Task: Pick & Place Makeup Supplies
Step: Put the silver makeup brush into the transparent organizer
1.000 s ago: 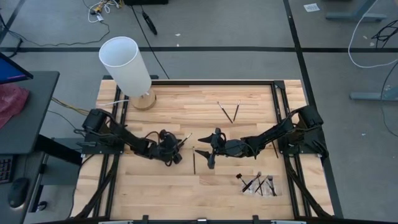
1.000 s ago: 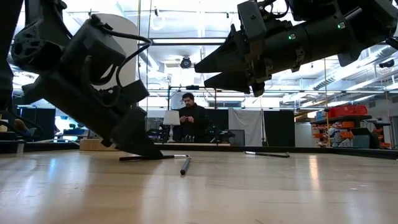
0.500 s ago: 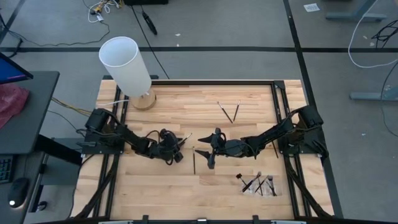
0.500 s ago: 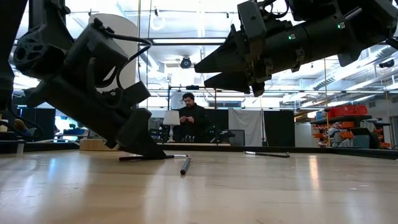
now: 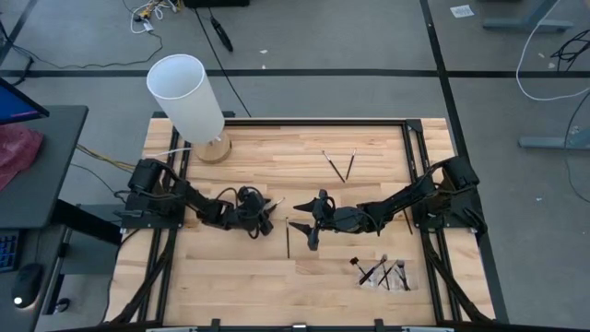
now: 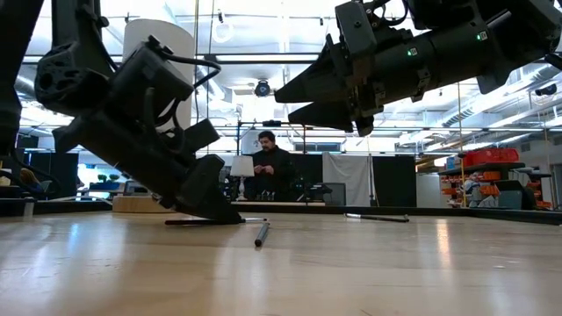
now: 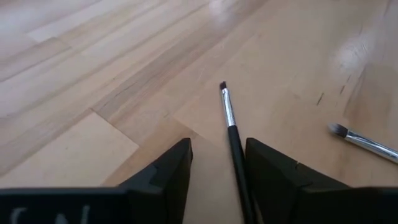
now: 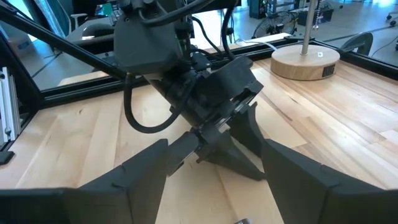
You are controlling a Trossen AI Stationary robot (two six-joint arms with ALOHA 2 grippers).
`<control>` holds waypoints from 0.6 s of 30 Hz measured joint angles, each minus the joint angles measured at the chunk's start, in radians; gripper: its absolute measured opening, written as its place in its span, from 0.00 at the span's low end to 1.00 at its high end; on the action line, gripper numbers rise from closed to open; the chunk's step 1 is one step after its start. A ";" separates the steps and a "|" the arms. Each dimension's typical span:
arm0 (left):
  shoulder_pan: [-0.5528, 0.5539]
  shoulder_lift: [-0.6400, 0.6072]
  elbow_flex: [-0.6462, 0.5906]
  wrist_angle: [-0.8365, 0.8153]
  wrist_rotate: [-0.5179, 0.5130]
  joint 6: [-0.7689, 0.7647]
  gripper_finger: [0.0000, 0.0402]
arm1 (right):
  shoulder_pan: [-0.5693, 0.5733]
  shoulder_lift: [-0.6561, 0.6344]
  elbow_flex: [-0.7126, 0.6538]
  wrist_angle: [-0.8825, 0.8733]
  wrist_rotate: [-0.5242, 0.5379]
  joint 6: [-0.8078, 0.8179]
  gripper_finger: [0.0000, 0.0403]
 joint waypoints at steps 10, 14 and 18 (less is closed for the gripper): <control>0.005 0.017 0.002 0.011 0.058 0.048 0.16 | 0.000 0.000 0.000 0.000 0.000 0.000 0.65; 0.002 0.057 0.003 0.043 0.047 0.038 0.06 | 0.000 0.000 0.000 0.000 0.000 0.000 0.65; 0.002 0.066 0.006 0.059 0.057 0.036 0.04 | 0.000 0.000 0.000 -0.002 0.000 0.000 0.65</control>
